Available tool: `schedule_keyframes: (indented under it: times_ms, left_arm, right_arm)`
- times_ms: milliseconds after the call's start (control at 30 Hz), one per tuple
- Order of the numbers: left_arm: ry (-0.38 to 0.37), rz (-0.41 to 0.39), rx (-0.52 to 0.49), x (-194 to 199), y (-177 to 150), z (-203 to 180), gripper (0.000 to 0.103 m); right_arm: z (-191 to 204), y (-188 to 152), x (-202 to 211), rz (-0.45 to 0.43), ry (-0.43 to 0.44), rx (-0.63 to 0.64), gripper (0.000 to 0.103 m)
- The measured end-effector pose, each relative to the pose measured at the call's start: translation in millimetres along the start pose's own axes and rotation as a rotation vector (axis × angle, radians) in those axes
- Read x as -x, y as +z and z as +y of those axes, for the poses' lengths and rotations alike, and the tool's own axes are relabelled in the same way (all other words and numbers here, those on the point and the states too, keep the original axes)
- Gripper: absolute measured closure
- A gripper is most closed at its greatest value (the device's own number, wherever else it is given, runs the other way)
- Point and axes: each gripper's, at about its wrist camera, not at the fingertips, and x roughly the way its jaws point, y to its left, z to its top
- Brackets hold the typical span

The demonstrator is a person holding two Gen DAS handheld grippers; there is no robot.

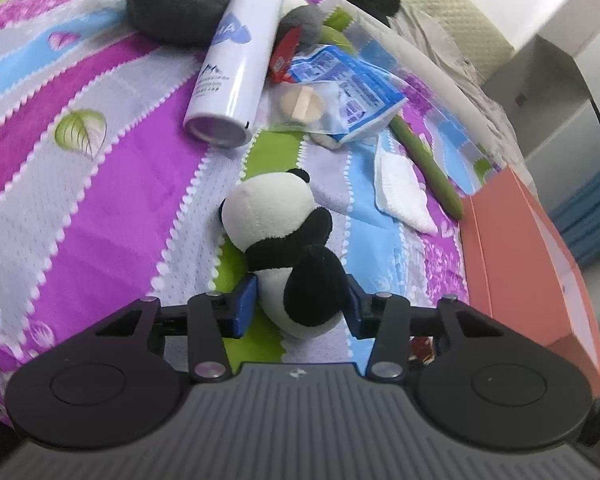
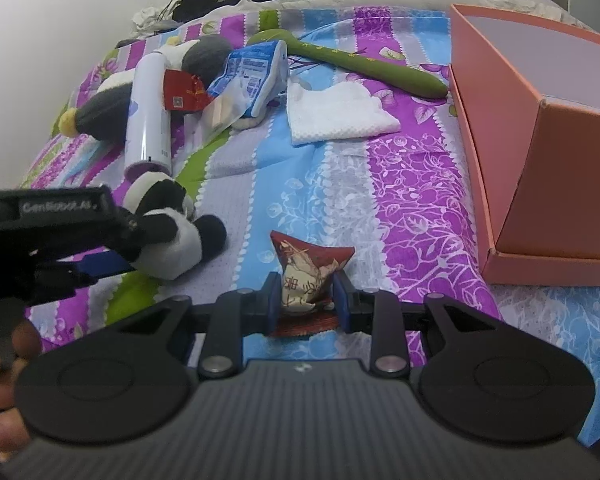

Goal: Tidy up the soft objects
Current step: 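Lift and carry the panda plush and snack wrapper over the orange box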

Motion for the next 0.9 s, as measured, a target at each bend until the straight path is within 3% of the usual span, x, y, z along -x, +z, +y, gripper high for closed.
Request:
schedule_keyframes:
  times_ms: [400, 900]
  left_arm:
    - [-0.033, 0.111, -0.323, 14.2, 15.1, -12.1, 0.054]
    - [-0.13, 0.113, -0.499, 32.3, 40.2, -66.6, 0.054]
  right_arm:
    - [5.6, 13.7, 14.5, -0.015, -0.016, 0.055, 0.072]
    - [-11.0, 56.0, 54.5, -0.112, -0.033, 0.043, 0.072]
